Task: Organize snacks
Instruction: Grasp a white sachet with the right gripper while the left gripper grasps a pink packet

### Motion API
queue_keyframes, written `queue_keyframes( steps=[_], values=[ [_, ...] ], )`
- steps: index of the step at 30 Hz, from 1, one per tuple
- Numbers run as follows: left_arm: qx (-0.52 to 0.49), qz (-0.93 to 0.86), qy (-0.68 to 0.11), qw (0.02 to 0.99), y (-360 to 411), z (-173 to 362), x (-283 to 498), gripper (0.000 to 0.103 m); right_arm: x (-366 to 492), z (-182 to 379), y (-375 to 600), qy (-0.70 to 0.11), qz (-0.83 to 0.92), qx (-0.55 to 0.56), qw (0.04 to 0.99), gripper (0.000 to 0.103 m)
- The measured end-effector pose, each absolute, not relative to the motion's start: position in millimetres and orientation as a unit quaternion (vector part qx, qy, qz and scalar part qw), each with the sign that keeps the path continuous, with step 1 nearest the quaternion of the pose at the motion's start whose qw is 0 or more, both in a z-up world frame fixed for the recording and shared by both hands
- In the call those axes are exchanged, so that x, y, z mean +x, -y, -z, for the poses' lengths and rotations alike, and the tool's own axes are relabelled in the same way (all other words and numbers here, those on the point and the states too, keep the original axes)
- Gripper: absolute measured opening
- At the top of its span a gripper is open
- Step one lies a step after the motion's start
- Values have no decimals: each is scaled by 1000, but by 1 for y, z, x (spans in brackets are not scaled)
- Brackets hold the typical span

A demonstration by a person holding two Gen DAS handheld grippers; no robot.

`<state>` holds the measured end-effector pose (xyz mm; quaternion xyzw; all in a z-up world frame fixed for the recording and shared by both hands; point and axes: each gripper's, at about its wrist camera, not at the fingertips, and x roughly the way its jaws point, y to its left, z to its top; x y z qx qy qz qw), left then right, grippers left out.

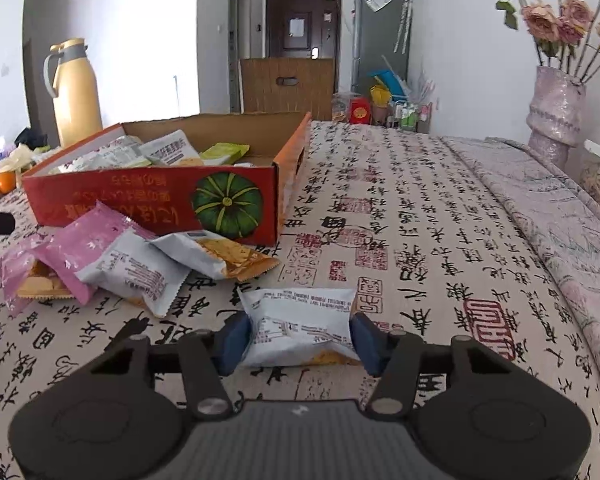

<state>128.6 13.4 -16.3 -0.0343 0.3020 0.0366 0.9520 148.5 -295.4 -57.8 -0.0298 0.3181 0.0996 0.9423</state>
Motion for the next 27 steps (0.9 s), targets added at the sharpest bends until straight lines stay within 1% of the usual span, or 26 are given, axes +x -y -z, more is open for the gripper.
queue_keyframes(
  steps=[7,15,20,27],
  values=[
    [-25,-30,-315,948,-9,19,126,103,130,47,303,-279,-78,12,957,56],
    [32,-6,-343,939,0,31,122,103,112,37,305,-241,-72,56,966,56],
    [65,9,-361,930,5,41,129,103,109,37,304,-235,-72,72,967,56],
    [57,19,-381,922,12,43,153,103,112,39,301,-235,-69,77,966,56]
  ],
)
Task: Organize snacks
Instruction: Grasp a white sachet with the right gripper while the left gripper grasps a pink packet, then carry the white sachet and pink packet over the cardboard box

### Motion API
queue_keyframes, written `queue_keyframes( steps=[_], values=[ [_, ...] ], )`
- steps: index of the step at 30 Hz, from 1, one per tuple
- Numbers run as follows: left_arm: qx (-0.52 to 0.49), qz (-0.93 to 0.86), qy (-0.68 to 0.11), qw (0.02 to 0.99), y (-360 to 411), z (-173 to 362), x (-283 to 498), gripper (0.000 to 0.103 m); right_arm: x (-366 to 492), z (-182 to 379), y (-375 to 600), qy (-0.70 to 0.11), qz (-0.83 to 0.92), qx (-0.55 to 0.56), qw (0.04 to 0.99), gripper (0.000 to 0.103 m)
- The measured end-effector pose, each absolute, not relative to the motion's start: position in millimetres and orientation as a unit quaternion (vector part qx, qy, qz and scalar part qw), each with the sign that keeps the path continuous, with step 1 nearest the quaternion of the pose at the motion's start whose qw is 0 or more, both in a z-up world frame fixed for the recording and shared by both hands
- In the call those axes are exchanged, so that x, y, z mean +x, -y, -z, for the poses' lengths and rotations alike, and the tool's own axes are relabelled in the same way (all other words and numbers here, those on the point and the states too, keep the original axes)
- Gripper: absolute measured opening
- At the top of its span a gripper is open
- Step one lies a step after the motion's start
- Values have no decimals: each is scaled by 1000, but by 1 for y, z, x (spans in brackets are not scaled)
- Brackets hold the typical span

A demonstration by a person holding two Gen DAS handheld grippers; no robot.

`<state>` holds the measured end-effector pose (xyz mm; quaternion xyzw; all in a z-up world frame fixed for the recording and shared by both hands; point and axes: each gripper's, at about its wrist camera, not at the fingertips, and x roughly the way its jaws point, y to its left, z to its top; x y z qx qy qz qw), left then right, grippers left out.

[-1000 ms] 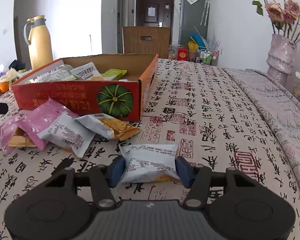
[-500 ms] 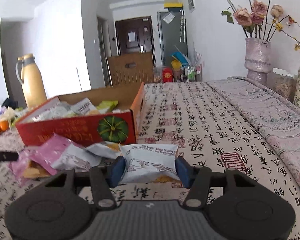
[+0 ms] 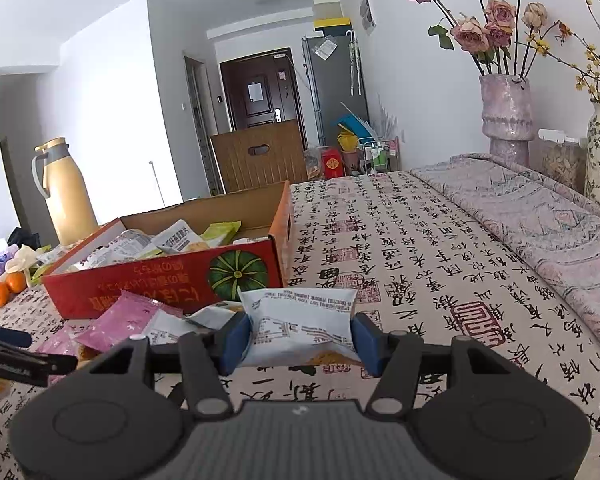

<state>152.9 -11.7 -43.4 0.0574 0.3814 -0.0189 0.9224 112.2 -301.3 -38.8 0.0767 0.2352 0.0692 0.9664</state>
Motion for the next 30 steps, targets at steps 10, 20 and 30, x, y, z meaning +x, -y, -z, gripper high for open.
queue_keyframes(
  steps=[10,20,30],
  values=[
    [16,19,-402,915,4,55,168,103,117,42,301,-236,-74,81,965,56],
    [19,37,-387,921,10,50,160,75,119,42,292,-239,-79,78,965,57],
    [12,33,-373,927,6,47,146,65,113,37,283,-238,-91,71,964,57]
  ],
)
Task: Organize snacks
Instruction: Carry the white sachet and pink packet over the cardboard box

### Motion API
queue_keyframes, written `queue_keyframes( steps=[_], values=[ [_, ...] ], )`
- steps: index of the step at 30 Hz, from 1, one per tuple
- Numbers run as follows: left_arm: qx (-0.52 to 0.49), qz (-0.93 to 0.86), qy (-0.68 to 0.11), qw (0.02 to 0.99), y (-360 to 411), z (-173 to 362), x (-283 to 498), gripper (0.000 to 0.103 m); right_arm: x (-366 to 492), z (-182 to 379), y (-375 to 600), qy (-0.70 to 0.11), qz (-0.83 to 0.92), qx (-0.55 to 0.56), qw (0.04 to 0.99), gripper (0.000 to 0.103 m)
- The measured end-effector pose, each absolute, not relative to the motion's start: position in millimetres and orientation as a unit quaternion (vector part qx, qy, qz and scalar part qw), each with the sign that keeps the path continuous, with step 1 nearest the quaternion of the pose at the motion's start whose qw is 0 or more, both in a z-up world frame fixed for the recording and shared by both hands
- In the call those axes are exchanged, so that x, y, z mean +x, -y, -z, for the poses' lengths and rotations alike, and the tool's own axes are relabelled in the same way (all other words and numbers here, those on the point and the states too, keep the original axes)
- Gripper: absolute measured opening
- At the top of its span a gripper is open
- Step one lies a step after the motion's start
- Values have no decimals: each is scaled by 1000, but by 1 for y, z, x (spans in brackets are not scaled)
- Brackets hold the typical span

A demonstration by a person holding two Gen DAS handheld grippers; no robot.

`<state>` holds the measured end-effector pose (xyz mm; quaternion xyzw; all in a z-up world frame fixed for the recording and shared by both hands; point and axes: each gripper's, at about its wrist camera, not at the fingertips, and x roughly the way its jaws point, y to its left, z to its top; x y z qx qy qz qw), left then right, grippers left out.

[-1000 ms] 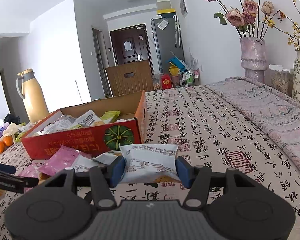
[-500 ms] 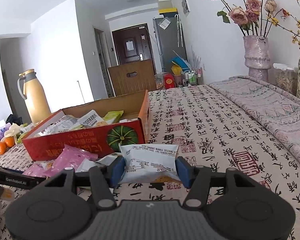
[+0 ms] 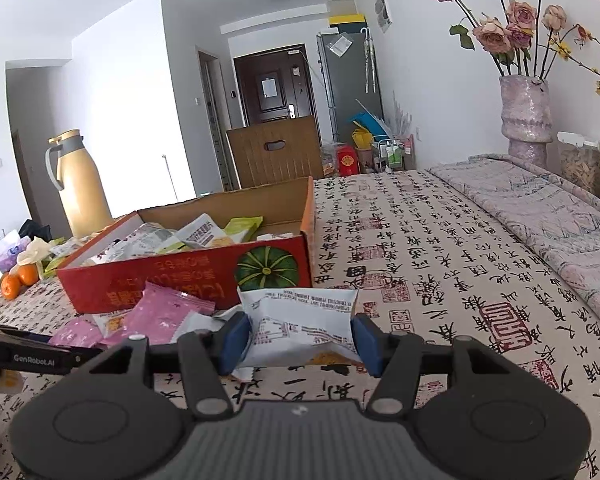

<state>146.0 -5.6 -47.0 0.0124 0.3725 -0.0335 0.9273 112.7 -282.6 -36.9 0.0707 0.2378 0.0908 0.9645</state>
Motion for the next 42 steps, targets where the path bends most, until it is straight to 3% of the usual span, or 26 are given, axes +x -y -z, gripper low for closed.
queue_keyframes(
  steps=[23,42],
  values=[
    [-16,-2,-265,964,-17,-18,119,65,106,5,258,-191,-123,59,972,57],
    [-31,-12,-189,981,-14,-73,174,65,169,-34,215,-142,-157,21,977,57]
  ],
)
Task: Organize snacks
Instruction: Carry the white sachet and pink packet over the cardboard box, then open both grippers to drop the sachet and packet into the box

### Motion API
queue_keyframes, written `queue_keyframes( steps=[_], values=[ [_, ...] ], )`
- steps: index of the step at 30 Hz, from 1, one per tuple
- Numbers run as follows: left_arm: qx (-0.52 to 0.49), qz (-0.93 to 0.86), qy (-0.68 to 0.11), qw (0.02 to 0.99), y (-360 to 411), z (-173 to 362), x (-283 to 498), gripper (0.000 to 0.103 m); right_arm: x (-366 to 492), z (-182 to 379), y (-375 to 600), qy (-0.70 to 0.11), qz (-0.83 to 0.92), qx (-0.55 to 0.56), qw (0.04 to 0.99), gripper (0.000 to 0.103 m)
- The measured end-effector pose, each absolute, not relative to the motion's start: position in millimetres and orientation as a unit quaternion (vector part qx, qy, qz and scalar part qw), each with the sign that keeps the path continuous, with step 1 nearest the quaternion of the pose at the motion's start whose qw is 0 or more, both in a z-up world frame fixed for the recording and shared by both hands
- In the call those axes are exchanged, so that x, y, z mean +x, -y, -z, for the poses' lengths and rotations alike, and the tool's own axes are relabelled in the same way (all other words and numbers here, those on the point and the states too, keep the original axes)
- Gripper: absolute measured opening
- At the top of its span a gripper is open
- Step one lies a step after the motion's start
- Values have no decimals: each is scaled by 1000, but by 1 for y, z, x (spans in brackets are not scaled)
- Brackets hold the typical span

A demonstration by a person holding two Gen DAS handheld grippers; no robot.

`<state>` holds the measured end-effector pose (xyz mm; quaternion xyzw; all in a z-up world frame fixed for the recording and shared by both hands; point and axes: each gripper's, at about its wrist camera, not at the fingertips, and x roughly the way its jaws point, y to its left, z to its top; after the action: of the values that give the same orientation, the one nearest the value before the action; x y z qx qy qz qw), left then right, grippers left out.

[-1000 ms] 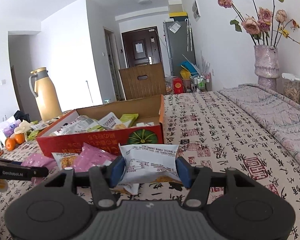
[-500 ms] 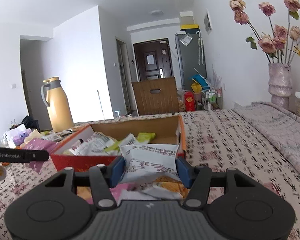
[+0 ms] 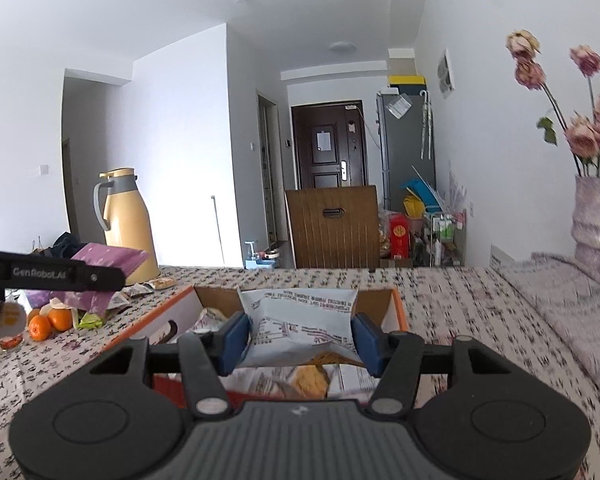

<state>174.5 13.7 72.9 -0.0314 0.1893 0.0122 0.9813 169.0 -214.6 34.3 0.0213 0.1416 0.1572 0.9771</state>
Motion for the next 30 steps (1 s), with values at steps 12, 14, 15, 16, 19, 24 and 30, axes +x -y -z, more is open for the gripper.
queue_keyframes(
  steps=[12,14,15,16,19,24,30],
  values=[
    [-35,-27,-196,980,-5,-70,235,65,237,-46,194,-138,-164,15,977,57],
    [-40,-28,-204,978,-4,-64,244,65,246,-41,194,-142,-162,21,976,57],
    [-41,-28,-207,977,-4,-60,248,65,251,-37,195,-145,-160,25,976,57],
    [-41,-27,-211,976,-3,-56,252,65,255,-33,196,-148,-158,27,976,57],
    [-44,-27,-219,974,-5,-45,260,65,265,-20,199,-161,-155,35,974,57],
    [-52,-29,-238,970,-14,-30,269,65,277,-3,198,-190,-151,35,969,57],
    [-51,-19,-243,968,-12,-25,268,69,276,5,197,-200,-148,30,968,60]
  ],
)
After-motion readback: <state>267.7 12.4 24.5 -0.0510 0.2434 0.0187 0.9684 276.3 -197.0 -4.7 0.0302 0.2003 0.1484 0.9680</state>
